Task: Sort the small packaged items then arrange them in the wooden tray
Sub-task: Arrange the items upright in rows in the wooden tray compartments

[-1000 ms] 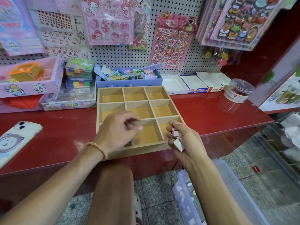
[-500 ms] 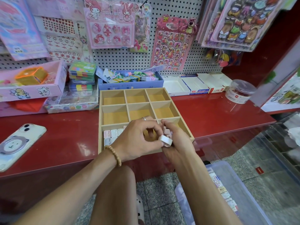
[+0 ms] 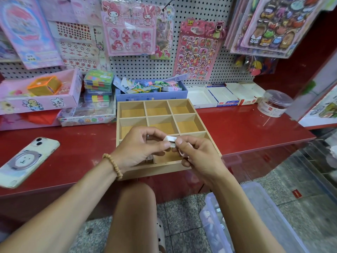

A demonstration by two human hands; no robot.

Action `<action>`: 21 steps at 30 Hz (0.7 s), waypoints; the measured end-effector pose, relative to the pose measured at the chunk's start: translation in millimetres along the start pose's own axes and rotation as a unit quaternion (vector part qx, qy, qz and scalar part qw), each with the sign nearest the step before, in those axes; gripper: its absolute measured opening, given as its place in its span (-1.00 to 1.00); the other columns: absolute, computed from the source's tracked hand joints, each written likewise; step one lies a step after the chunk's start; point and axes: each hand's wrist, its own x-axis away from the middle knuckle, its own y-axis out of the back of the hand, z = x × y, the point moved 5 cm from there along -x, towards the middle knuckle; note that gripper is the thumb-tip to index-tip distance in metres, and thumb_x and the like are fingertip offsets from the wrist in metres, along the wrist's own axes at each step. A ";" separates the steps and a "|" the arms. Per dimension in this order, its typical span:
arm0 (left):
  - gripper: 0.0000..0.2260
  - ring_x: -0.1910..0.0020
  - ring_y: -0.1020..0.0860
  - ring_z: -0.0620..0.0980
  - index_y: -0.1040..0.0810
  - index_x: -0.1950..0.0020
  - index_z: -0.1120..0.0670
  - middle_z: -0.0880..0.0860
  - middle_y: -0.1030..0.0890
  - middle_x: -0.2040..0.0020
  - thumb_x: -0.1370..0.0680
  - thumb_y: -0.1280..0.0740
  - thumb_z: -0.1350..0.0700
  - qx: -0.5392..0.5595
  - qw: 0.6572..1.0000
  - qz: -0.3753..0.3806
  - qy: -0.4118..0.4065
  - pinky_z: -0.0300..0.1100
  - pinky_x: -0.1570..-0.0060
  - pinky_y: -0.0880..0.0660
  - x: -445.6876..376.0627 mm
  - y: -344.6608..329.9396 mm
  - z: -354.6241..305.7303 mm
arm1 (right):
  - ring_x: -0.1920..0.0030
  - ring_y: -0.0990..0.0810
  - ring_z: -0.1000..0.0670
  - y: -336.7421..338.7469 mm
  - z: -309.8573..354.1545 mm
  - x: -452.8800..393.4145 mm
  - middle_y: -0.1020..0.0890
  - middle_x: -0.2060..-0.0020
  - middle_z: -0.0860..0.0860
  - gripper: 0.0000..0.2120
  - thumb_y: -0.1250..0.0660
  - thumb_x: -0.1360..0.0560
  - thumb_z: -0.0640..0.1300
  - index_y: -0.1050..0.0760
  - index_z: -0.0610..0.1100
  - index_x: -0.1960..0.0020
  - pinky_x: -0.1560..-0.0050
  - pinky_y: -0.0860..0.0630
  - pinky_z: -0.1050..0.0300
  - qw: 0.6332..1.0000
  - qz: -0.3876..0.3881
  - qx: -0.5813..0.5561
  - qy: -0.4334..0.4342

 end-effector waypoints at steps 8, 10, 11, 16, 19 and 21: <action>-0.78 0.27 -0.61 0.04 -0.59 0.14 0.18 0.17 -0.68 0.20 -0.31 -0.57 0.28 -0.127 0.991 -0.042 -0.025 0.07 0.16 -0.58 6.0 13.4 -3.1 | 0.37 -0.47 0.09 -9.5 -7.5 -3.0 -0.63 0.32 -0.03 -0.91 -0.37 -0.58 -0.22 -0.55 -0.24 -0.04 0.43 -0.42 0.23 0.998 -0.039 -0.033 -0.028; -0.67 0.27 -0.61 -0.12 -0.57 0.04 0.04 -0.03 -0.66 0.16 -0.30 -0.61 0.17 -0.271 0.958 -0.085 -0.031 -0.13 0.15 -0.60 4.7 29.5 -2.3 | 0.36 -0.51 0.06 -6.0 -10.6 -2.9 -0.63 0.30 -0.08 -0.92 -0.35 -0.58 -0.23 -0.54 -0.24 0.07 0.44 -0.43 0.24 0.992 -0.088 -0.067 -0.059; -0.65 0.23 -0.60 -0.17 -0.57 0.00 -0.02 -0.11 -0.63 0.14 -0.30 -0.61 0.09 -0.370 0.923 -0.104 -0.033 -0.17 0.10 -0.58 3.9 39.4 -2.2 | 0.37 -0.52 0.05 -2.8 -13.1 -2.5 -0.62 0.29 -0.11 -0.87 -0.33 -0.58 -0.25 -0.55 -0.24 0.13 0.44 -0.42 0.25 0.986 -0.112 -0.098 -0.079; -0.62 0.12 -0.49 -0.12 -0.62 -0.15 -0.03 -0.09 -0.60 0.08 -0.38 -0.54 -0.09 -0.594 0.800 -0.086 0.015 -0.17 -0.02 -0.51 -5.0 67.0 15.3 | 0.37 -0.51 0.01 7.7 -21.2 1.1 -0.58 0.31 -0.13 -0.85 -0.31 -0.55 -0.31 -0.54 -0.27 0.19 0.46 -0.42 0.27 0.961 -0.149 -0.195 -0.128; -0.60 0.04 -0.50 -0.10 -0.60 -0.19 -0.07 -0.10 -0.51 0.03 -0.39 -0.51 -0.14 -0.610 0.790 -0.068 0.002 -0.13 -0.02 -0.52 -12.1 63.8 25.9 | 0.36 -0.52 0.01 8.5 -23.1 1.6 -0.58 0.32 -0.11 -0.87 -0.32 -0.56 -0.30 -0.54 -0.28 0.17 0.44 -0.44 0.29 0.958 -0.150 -0.204 -0.133; -0.58 0.03 -0.50 -0.08 -0.60 -0.20 -0.08 -0.10 -0.46 0.05 -0.39 -0.50 -0.17 -0.611 0.789 -0.067 -0.004 -0.08 0.02 -0.53 -16.0 60.3 29.6 | 0.35 -0.53 0.01 8.5 -22.5 1.9 -0.59 0.32 -0.10 -0.85 -0.31 -0.57 -0.29 -0.55 -0.28 0.17 0.43 -0.45 0.30 0.959 -0.152 -0.200 -0.136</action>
